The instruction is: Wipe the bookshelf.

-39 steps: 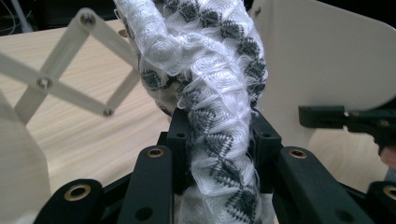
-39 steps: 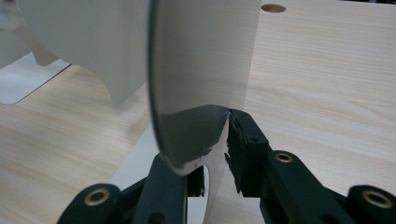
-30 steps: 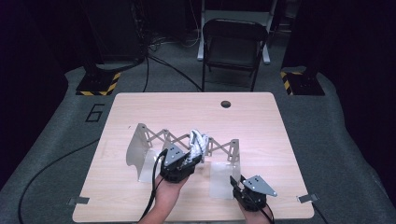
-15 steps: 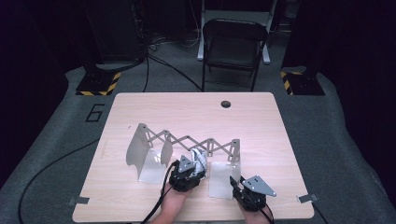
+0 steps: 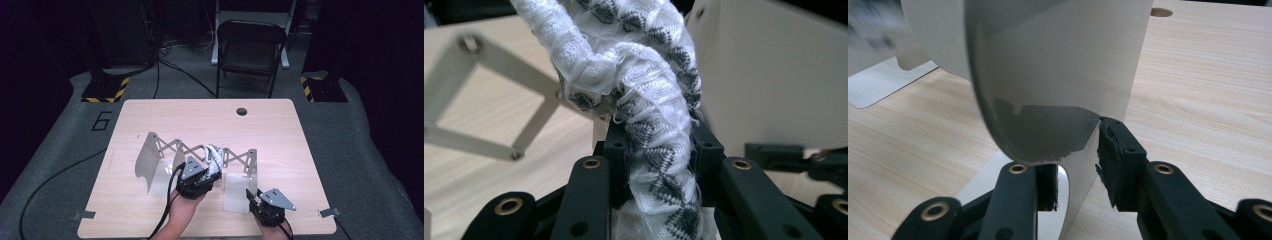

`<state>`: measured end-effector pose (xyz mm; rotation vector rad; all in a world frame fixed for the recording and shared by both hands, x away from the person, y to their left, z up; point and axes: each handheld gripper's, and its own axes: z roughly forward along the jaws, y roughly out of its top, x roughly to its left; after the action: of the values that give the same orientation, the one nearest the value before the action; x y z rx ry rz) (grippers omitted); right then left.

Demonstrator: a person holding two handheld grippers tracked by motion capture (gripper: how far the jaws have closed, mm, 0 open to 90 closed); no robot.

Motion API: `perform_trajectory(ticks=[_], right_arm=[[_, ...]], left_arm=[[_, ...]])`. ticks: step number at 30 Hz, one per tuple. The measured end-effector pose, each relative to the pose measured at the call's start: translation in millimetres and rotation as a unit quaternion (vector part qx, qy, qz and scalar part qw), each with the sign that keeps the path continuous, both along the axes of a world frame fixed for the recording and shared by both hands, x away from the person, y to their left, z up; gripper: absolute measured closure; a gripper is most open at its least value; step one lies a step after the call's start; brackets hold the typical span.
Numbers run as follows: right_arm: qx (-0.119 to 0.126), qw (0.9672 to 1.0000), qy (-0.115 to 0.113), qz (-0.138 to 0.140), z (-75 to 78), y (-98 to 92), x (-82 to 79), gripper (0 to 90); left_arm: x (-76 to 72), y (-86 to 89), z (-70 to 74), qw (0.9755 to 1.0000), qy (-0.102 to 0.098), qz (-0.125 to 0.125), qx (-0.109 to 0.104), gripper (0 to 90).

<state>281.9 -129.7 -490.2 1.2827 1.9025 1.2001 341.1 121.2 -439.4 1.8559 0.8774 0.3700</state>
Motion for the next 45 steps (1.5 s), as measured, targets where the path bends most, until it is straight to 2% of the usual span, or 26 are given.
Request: perform_trajectory(ticks=[1, 2, 3, 7, 10, 11, 13, 14, 15, 16, 17, 18, 19, 21, 24, 26, 27, 29, 30, 32, 36, 37, 39, 40, 41, 45], right_arm=[[0.0, 1.0, 0.0, 0.0, 0.0, -0.1, 0.0, 69.6], [0.002, 1.0, -0.002, 0.001, -0.3, -0.1, 0.2, 69.6], [0.001, 1.0, -0.001, 0.002, -0.3, -0.4, 0.1, 69.5], [0.001, 1.0, 0.0, 0.003, -0.3, -0.9, 0.0, 69.4], [0.002, 1.0, 0.0, 0.002, -0.5, -0.7, -0.2, 69.4], [0.002, 1.0, 0.0, 0.002, -0.5, -0.7, -0.1, 69.4], [0.003, 1.0, 0.0, 0.001, -0.6, -0.7, -0.2, 69.4], [0.003, 1.0, 0.0, 0.001, -0.6, -0.7, -0.2, 69.4], [0.004, 1.0, 0.001, 0.001, -0.6, -0.5, -0.3, 69.3], [0.004, 1.0, 0.001, 0.001, -0.6, -0.5, -0.3, 69.3], [0.003, 1.0, 0.001, 0.001, -0.6, -0.6, -0.4, 69.3], [0.003, 1.0, 0.001, 0.001, -0.7, -0.4, -0.4, 69.2], [0.004, 1.0, 0.002, 0.001, -0.5, -0.2, -0.6, 69.2], [0.003, 1.0, 0.001, 0.0, -0.7, 0.1, -0.5, 69.2], [0.001, 1.0, 0.003, 0.001, -0.6, -0.3, -0.9, 69.3], [0.002, 1.0, 0.004, 0.002, -0.7, -0.3, -1.1, 69.2], [0.0, 1.0, 0.002, -0.001, -1.1, 0.0, -0.9, 69.1], [0.0, 1.0, 0.002, -0.001, -1.4, 0.2, -0.8, 69.0], [0.002, 1.0, 0.004, 0.003, -1.4, -0.1, -0.7, 69.1], [0.004, 1.0, 0.001, 0.004, -1.8, -0.3, -0.5, 69.1], [0.001, 1.0, 0.003, 0.0, -1.7, 0.2, -0.6, 69.1], [0.001, 1.0, 0.003, 0.0, -1.6, 0.3, -0.7, 69.1], [0.001, 1.0, 0.005, 0.001, -1.4, 0.3, -1.0, 69.1], [0.001, 1.0, 0.005, 0.001, -1.4, 0.3, -1.0, 69.1], [0.002, 1.0, 0.003, 0.0, -1.8, 0.7, -0.9, 69.1], [0.003, 1.0, 0.002, 0.002, -2.0, 1.4, -0.8, 68.8]], left_arm=[[0.8, -3.5, -17.2, 0.9995, 0.031, 0.001, 0.004, 68.6], [1.3, -5.4, -27.5, 0.999, 0.041, 0.002, 0.015, 68.6], [1.3, -5.4, -27.5, 0.999, 0.041, 0.002, 0.015, 68.6], [1.5, -9.4, -65.1, 0.995, 0.088, -0.004, 0.048, 68.6], [0.6, -8.9, -63.0, 0.9949, 0.089, -0.006, 0.046, 68.6], [-0.1, -8.3, -58.2, 0.9955, 0.085, -0.006, 0.042, 68.6], [-5.8, -5.4, -31.2, 0.998, 0.062, -0.004, 0.008, 68.6], [-5.8, -5.4, -31.2, 0.998, 0.062, -0.004, 0.008, 68.6], [-12.2, -2.9, -9.1, 0.9994, 0.03, -0.01, -0.014, 68.6], [-12.2, -2.9, -9.1, 0.9994, 0.03, -0.01, -0.014, 68.6], [-17.7, -0.7, 7.8, 0.9997, -0.001, -0.017, -0.016, 68.6], [-19.2, -0.3, 12.1, 0.9996, -0.009, -0.018, -0.018, 68.6], [-19.3, -0.1, 13.2, 0.9995, -0.015, -0.02, -0.017, 68.6], [-19.2, -0.5, 6.3, 0.9996, -0.008, -0.018, -0.019, 68.6], [-19.8, -2.3, -15.0, 0.9994, 0.019, -0.011, -0.026, 68.6], [-19.3, -3.7, -23.2, 0.9995, 0.026, -0.012, -0.013, 68.6], [-16.4, -7.2, -42.1, 0.9983, 0.056, -0.011, 0.015, 68.6], [-13.4, -8.1, -60.0, 0.9961, 0.084, -0.011, 0.023, 68.6], [-12.0, -7.9, -66.3, 0.9953, 0.089, -0.011, 0.034, 68.6], [-11.4, -8.3, -72.3, 0.9946, 0.097, -0.012, 0.034, 68.6], [-9.6, -5.2, -61.4, 0.9959, 0.085, -0.008, 0.03, 68.6], [-9.0, -1.4, -45.3, 0.9977, 0.067, -0.005, 0.014, 68.6], [-11.2, 0.2, -28.9, 0.9988, 0.047, 0.001, -0.008, 68.6], [-11.2, 0.2, -28.9, 0.9988, 0.047, 0.001, -0.008, 68.6], [-10.8, 2.3, -17.7, 0.9995, 0.029, -0.002, -0.015, 68.6], [-6.9, -0.2, -21.2, 0.9997, 0.025, -0.004, -0.004, 68.6]])
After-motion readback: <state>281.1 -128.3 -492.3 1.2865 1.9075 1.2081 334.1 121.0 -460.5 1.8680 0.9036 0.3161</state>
